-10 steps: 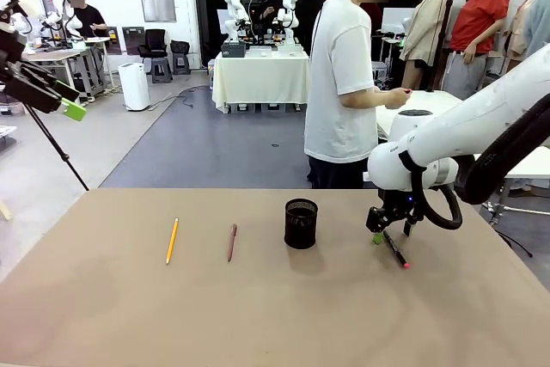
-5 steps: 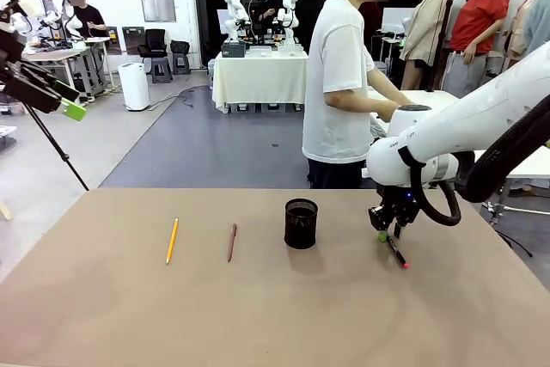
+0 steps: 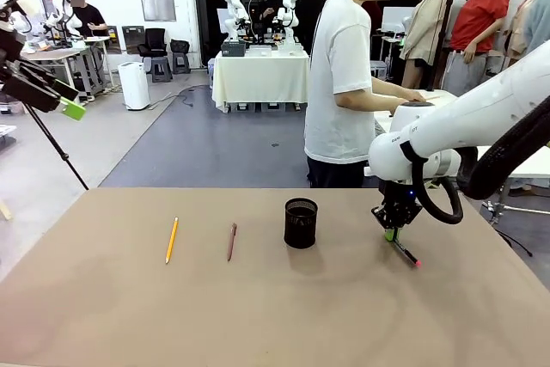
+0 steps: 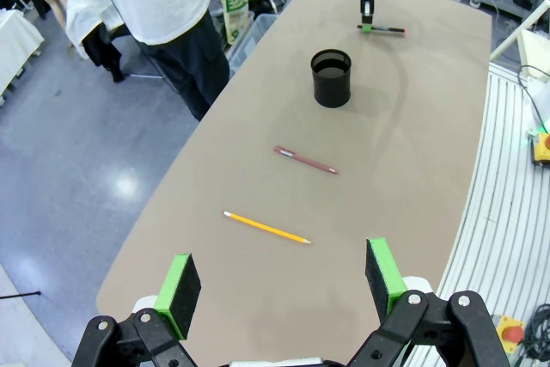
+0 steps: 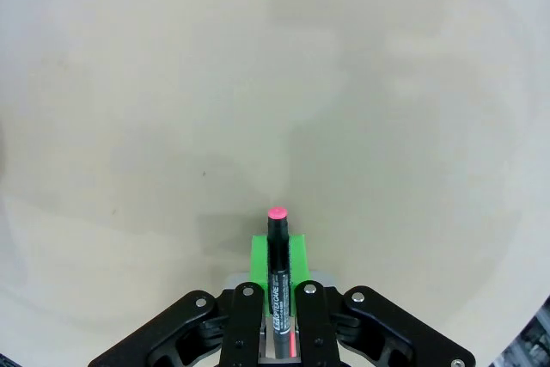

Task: Place the pens into the pen holder.
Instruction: Pick up a writing instrument from the table and place it into the Pen holder.

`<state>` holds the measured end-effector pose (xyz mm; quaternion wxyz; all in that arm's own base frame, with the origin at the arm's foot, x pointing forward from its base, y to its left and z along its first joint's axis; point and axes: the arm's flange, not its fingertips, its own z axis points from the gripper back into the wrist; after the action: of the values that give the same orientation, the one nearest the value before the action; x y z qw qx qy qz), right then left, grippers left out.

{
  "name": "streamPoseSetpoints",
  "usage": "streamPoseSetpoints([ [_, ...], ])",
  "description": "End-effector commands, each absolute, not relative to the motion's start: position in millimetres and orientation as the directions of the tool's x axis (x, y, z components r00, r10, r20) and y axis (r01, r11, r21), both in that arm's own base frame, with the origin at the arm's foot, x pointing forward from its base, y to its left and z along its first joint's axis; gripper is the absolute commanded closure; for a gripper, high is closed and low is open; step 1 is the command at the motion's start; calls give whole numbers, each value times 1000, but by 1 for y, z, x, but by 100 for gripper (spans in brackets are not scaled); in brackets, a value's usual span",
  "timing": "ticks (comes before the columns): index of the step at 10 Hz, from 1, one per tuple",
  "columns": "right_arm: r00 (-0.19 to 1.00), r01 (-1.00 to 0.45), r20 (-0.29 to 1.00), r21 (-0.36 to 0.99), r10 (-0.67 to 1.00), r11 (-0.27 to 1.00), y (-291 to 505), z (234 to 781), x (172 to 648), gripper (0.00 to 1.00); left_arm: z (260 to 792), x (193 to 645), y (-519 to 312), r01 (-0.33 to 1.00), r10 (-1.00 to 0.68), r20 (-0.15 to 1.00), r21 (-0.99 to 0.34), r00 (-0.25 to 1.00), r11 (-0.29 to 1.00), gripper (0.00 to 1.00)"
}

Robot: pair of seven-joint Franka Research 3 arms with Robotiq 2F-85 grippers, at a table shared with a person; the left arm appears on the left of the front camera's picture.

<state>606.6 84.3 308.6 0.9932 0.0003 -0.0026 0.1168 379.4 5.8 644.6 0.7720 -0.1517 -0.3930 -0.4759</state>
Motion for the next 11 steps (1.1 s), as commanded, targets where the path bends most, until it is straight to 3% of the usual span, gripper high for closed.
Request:
streamPoseSetpoints([
  [1, 969, -244, 56, 48, 242, 968, 79, 340, 602, 100, 646, 380, 4, 849, -605, 758, 133, 245, 511, 0],
  [5, 828, -496, 456, 324, 326, 805, 84, 437, 593, 100, 646, 380, 4, 849, -605, 758, 133, 245, 511, 0],
  [7, 629, -714, 714, 374, 308, 592, 101, 479, 601, 100, 646, 380, 4, 849, -605, 758, 133, 245, 511, 0],
  [11, 131, -905, 980, 55, 153, 422, 131, 509, 590, 100, 646, 380, 4, 849, -605, 758, 133, 245, 511, 0],
])
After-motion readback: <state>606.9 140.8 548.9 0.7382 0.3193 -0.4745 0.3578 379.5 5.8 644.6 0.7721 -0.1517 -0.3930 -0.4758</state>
